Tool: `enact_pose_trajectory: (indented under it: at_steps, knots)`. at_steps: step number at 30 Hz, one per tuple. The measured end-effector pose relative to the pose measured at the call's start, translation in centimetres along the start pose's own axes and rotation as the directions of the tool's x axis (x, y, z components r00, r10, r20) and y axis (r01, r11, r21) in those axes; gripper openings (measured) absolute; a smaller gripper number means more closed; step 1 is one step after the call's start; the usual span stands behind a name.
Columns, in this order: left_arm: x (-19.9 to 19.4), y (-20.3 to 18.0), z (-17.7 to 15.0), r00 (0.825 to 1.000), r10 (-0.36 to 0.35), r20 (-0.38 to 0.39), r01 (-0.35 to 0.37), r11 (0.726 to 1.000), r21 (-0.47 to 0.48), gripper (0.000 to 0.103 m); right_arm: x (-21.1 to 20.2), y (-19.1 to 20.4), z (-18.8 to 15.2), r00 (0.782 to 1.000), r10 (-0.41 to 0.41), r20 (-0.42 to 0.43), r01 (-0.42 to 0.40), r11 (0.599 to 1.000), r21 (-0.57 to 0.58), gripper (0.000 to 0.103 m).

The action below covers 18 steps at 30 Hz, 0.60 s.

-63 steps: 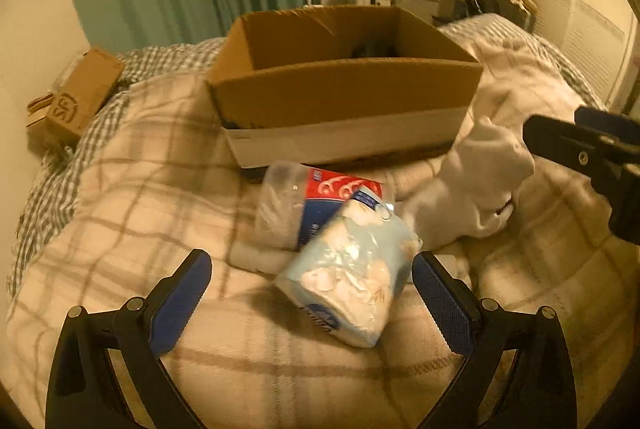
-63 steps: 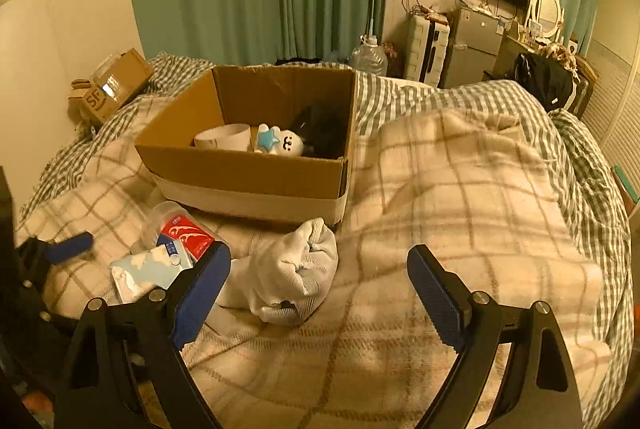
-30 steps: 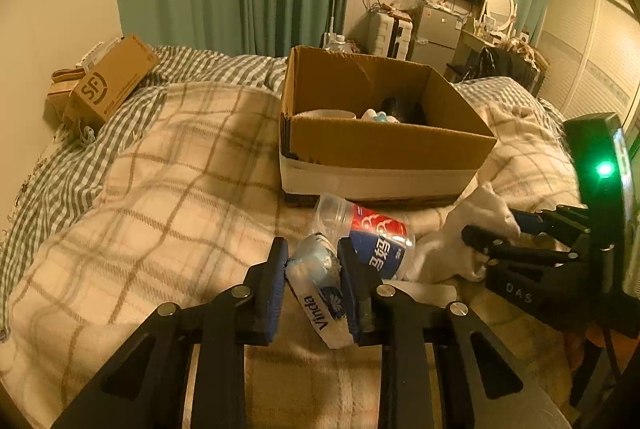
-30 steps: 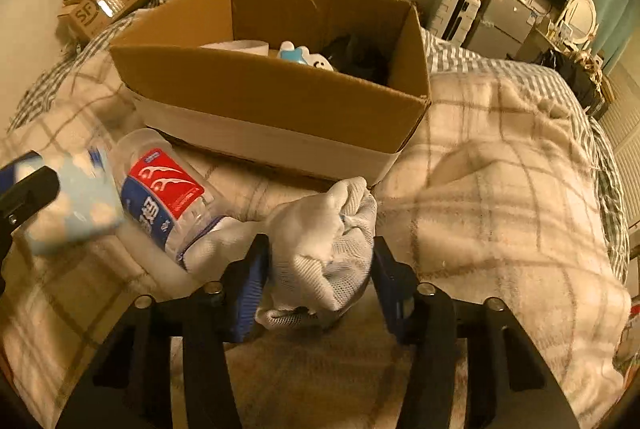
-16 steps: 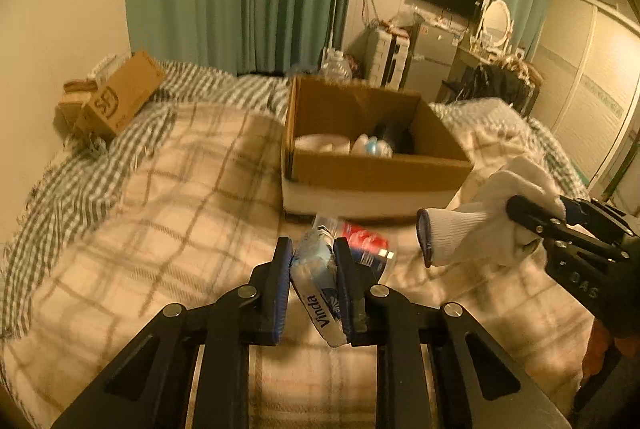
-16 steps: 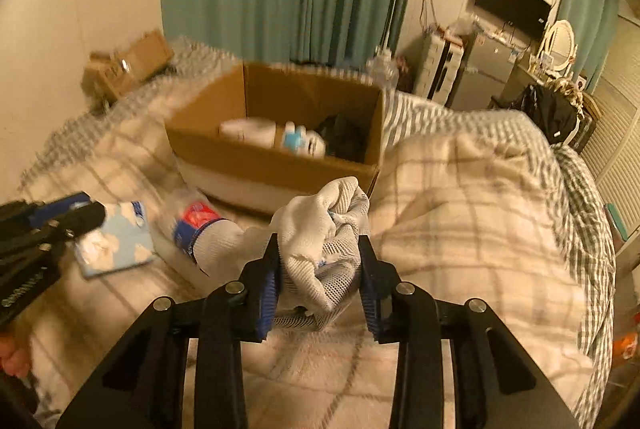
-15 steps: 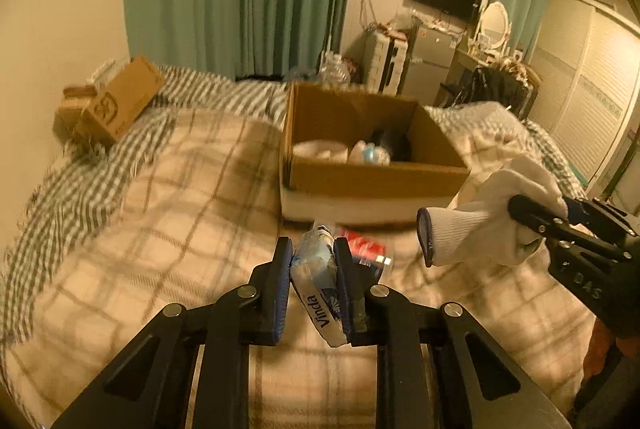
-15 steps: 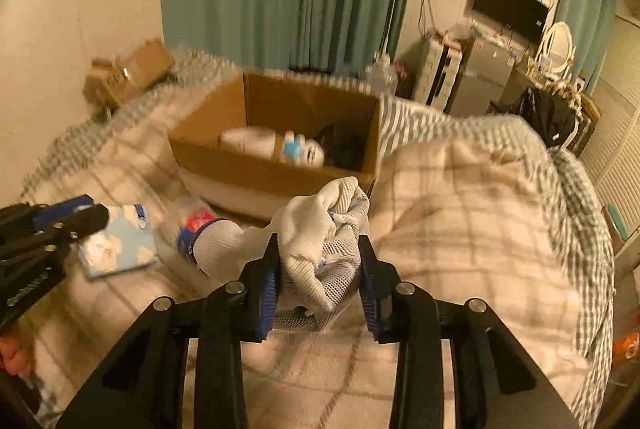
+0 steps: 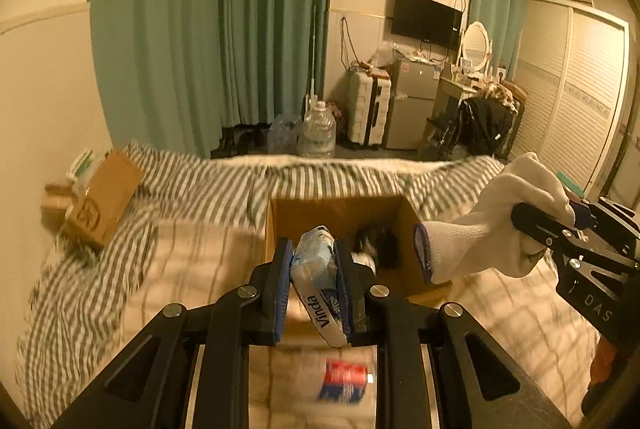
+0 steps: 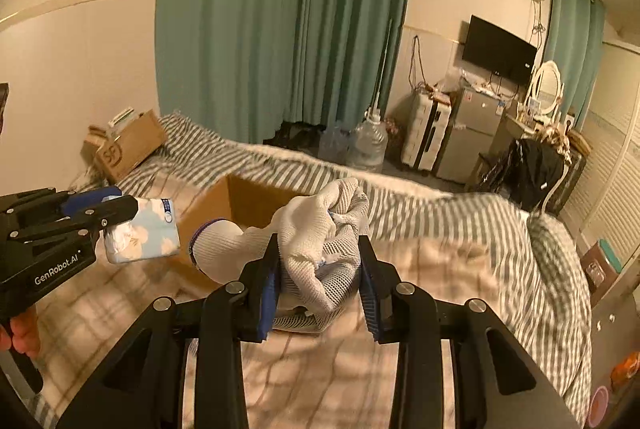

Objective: Organize objects
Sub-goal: 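Carry the tissue pack and sock into the box and open both tools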

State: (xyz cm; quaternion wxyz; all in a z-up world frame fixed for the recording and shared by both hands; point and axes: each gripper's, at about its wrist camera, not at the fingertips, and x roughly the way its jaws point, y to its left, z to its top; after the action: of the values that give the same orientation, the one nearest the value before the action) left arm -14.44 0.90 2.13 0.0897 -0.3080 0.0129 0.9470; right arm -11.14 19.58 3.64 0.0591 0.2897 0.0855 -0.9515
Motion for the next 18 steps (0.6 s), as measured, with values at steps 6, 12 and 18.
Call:
enact_pose_trajectory:
  at_steps: [6,12,18]
  knots:
    - [4.5,-0.6,3.3,1.000,0.010,0.008,-0.010,0.999,0.032,0.021,4.2,-1.0,4.0,1.000,-0.006,0.011,0.006,1.000,0.010,0.034]
    - [10.2,-0.6,3.5,0.999,0.022,-0.038,-0.020,0.999,0.042,0.021,9.8,-1.1,6.0,1.000,0.005,-0.008,-0.005,1.000,0.017,0.034]
    - [15.1,-0.5,1.4,0.993,0.029,-0.115,-0.024,0.999,0.046,0.021,16.5,-0.7,3.3,0.993,0.037,-0.112,-0.033,0.999,0.036,0.034]
